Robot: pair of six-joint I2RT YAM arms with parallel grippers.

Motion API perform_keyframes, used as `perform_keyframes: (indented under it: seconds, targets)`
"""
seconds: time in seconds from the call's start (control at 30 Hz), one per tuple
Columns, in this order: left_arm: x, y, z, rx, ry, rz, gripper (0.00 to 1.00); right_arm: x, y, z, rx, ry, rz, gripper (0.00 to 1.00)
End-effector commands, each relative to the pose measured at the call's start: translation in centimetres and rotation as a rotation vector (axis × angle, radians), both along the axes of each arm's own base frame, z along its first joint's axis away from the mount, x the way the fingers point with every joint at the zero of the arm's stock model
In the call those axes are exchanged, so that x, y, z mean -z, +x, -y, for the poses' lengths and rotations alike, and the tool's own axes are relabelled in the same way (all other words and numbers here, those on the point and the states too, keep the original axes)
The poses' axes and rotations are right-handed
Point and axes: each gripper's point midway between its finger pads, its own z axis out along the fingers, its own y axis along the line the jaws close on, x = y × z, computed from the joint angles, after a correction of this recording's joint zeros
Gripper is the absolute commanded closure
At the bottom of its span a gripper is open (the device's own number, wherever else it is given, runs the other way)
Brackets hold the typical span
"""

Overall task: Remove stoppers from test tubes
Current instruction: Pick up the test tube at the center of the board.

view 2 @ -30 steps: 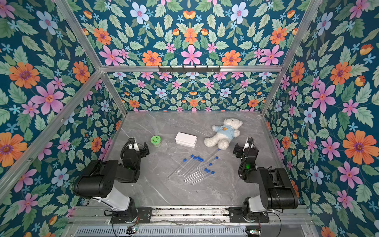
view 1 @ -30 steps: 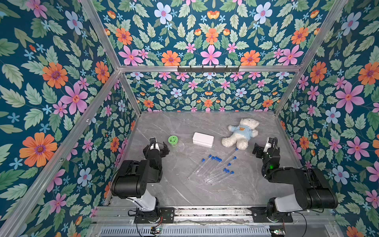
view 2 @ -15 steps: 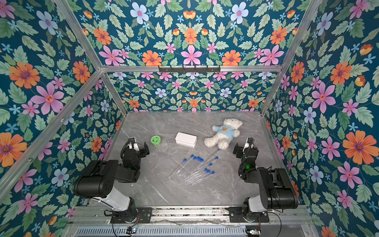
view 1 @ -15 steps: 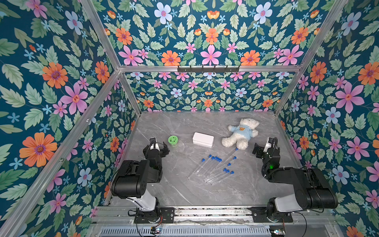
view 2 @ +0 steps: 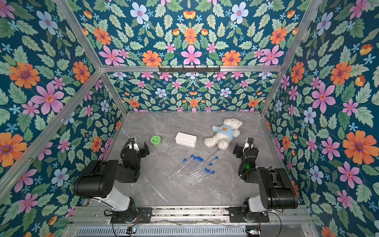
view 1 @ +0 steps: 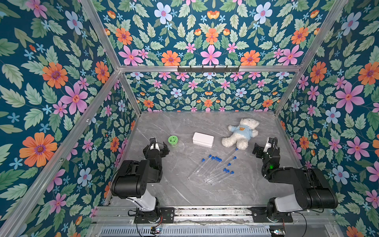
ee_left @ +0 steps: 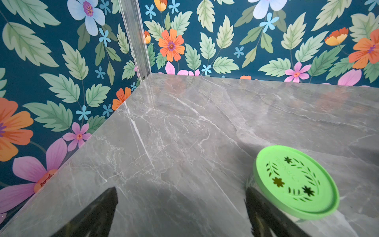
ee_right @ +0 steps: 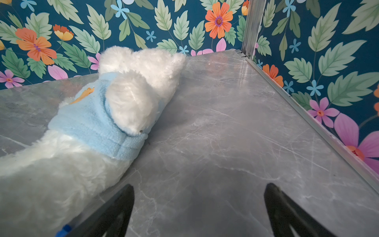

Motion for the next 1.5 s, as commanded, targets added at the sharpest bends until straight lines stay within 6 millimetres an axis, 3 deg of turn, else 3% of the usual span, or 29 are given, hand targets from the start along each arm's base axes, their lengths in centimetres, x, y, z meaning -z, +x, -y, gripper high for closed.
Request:
perform_keyframes:
  seconds: [0.0,0.13,0.27,0.43,0.57,0.7,0.83,1.0,1.07,1.17,1.47]
  targets:
    - [-1.1,0.2,0.0,-0.003,-0.003,0.044,0.0,-0.5,0.3,-0.2,-0.012,-0.005,0.018,0.01]
    - [-1.1,0.2,0.0,-0.002,-0.002,0.046,0.0,-0.5,0.2,0.0,-0.004,-0.01,0.018,0.01]
    - [-2.5,0.4,0.4,0.022,0.012,0.04,0.0,-1.5,0.1,-0.5,0.002,-0.048,0.017,0.01]
    - [-4.2,-0.1,1.3,0.032,0.001,-0.017,0.0,-4.3,0.0,-2.1,-0.024,-0.109,-0.035,0.01]
    - [-5.5,-0.1,1.0,-0.071,-0.086,-0.105,0.0,-6.4,0.4,-3.2,-0.047,-0.004,-0.132,0.01]
    - [-7.1,1.8,5.3,0.12,-0.108,-0.106,0.0,-9.6,2.4,-5.3,-0.134,0.079,-0.125,0.01]
    - [-7.0,4.8,9.2,0.31,-0.118,-0.15,0.0,-12.0,5.7,-8.4,-0.281,0.138,-0.175,0.01]
    - [-3.9,7.6,15.7,0.521,-0.042,-0.357,0.0,-11.5,9.4,-13.4,-0.509,0.28,-0.326,0.01]
    - [-2.4,7.3,17.3,0.536,0.027,-0.439,0.0,-10.8,10.0,-15.8,-0.608,0.357,-0.365,0.01]
    - [-1.4,6.2,18.0,0.516,0.057,-0.518,0.0,-10.0,9.8,-18.8,-0.728,0.397,-0.423,0.01]
    - [-0.1,-1.6,19.6,0.549,0.135,-0.706,0.02,-8.3,5.3,-27.1,-1.005,0.405,-0.603,0.01]
